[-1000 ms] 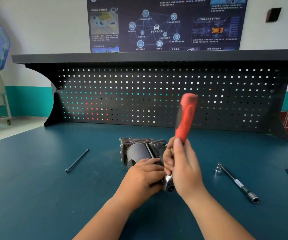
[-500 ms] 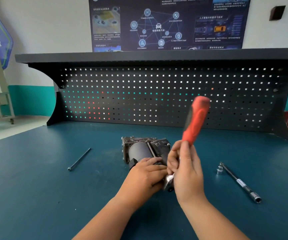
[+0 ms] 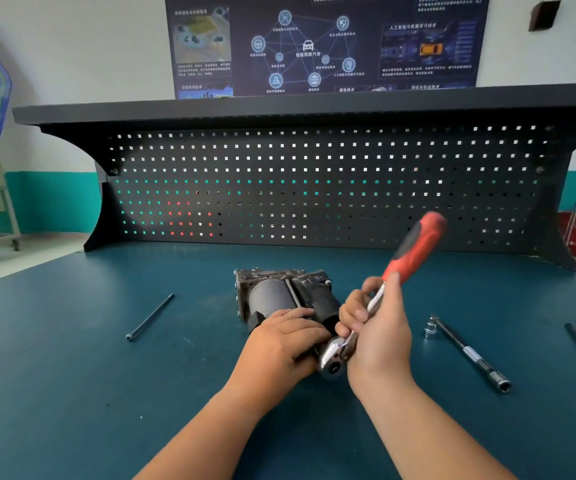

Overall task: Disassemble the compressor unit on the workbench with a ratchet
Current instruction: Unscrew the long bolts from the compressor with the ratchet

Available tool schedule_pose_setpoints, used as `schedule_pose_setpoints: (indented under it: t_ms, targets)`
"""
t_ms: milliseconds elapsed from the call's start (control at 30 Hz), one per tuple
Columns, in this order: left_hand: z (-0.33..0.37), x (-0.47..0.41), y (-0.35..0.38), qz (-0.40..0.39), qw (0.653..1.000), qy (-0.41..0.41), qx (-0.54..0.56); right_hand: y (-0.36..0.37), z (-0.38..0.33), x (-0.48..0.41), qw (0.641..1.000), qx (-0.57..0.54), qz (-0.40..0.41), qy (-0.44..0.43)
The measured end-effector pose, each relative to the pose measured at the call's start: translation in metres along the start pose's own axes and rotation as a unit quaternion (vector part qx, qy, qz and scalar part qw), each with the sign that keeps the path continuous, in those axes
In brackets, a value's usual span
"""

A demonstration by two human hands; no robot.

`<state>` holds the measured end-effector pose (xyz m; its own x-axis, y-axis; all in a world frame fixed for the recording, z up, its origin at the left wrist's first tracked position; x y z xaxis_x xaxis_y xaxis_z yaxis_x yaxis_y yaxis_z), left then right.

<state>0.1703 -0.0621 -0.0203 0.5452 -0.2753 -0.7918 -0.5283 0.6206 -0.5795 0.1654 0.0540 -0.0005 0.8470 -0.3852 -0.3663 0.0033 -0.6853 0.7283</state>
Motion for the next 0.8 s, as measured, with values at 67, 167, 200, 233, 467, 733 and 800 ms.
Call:
schedule_pose_setpoints:
  t_ms: [67,167,200,233,467,733,800]
  targets:
    - [0.002,-0.001,0.0,0.009,1.0,0.001,-0.005,0.008,-0.004,0.003,0.993,0.05,-0.091,-0.05]
    - [0.005,0.0,-0.002,0.022,1.0,0.018,0.003,0.019,-0.007,0.008,0.965,0.109,-0.218,-0.098]
    - [0.005,-0.001,-0.002,0.021,0.999,0.025,0.007,0.021,-0.006,0.009,0.951,0.13,-0.257,-0.114]
    - [0.004,0.0,-0.002,0.026,0.999,0.034,0.01,0.022,-0.005,0.011,0.932,0.159,-0.295,-0.135]
    - [0.004,-0.001,-0.003,0.072,0.996,0.047,0.03,0.031,-0.001,0.022,0.838,0.255,-0.433,-0.215]
    - [0.002,0.001,0.0,0.002,0.999,0.05,-0.015,0.009,-0.001,0.008,0.986,0.036,-0.15,-0.068]
    - [0.003,0.001,0.0,-0.013,0.999,0.033,-0.027,-0.001,0.002,0.002,0.999,-0.025,-0.025,-0.022]
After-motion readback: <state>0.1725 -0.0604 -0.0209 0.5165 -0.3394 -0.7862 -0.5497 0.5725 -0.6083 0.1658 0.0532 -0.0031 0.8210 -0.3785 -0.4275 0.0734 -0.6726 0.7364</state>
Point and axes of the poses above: each hand's wrist, its own x-axis away from the middle knuckle, its own y-axis out of the palm, z = x × y, the point moved 4 cm from there along -x, towards the middle knuckle, and after that the axes turned 15 degrees about -y, right-handed, at the moved point
